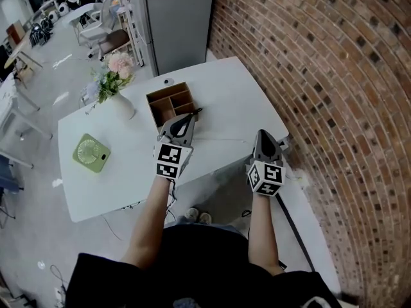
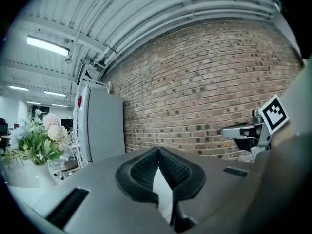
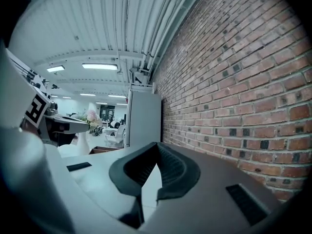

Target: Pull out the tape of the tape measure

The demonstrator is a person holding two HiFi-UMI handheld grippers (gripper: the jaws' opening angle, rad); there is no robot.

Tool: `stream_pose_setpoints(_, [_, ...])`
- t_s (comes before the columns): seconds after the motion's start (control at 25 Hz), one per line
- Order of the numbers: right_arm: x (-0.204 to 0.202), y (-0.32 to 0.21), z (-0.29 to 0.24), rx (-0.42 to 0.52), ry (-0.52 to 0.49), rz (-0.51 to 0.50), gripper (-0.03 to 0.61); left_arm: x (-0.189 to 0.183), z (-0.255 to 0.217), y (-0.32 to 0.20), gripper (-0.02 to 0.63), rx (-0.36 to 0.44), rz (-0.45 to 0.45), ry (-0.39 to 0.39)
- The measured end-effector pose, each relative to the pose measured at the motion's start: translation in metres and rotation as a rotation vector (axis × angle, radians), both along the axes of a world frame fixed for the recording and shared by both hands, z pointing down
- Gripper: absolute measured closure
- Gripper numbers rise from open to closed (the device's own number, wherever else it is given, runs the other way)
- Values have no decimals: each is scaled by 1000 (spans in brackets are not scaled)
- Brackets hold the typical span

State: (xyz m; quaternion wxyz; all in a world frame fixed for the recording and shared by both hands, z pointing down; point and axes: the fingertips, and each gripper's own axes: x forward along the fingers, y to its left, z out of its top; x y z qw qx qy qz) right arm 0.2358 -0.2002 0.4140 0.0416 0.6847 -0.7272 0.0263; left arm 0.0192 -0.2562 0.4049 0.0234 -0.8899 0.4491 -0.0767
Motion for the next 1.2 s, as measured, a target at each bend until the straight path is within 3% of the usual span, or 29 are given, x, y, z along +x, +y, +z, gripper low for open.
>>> stream_pose_setpoints(1.2, [-5, 11, 3, -8, -34, -7, 580, -4, 11, 11, 592, -49, 2, 2])
